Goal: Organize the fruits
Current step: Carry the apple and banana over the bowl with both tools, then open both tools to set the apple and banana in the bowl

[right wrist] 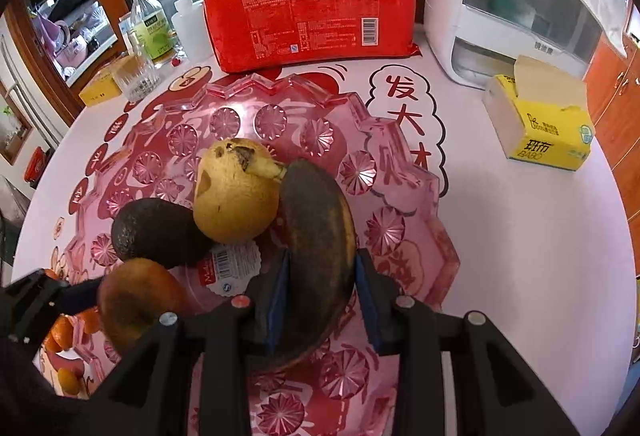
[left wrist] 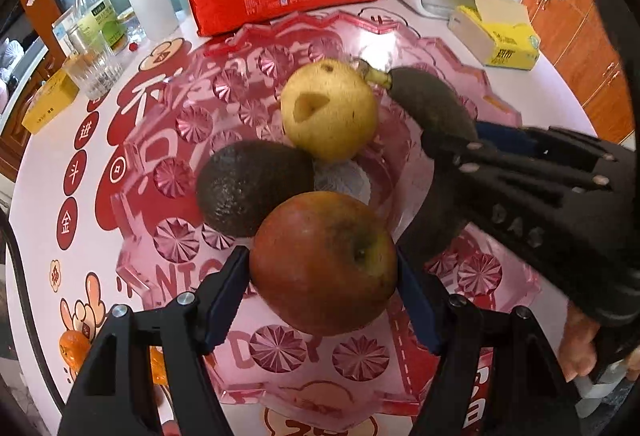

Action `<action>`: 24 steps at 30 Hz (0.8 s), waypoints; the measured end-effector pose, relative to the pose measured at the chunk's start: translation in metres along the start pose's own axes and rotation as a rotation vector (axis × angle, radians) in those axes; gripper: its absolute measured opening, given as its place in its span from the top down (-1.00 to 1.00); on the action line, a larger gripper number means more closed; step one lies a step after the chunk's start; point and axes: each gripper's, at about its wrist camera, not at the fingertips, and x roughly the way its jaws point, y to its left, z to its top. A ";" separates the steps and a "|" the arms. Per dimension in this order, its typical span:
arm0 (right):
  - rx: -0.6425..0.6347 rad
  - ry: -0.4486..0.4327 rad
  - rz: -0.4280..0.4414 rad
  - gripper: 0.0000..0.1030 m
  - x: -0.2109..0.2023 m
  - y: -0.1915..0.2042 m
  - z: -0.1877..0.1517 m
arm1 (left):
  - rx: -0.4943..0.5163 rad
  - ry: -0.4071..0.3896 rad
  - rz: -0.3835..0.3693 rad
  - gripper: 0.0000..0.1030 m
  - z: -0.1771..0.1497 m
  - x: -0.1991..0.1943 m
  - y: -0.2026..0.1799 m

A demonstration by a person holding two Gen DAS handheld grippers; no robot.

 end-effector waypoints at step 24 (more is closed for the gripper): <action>-0.029 -0.043 0.032 -0.01 -0.023 0.009 -0.015 | 0.012 -0.100 0.039 -0.99 -0.009 -0.038 0.008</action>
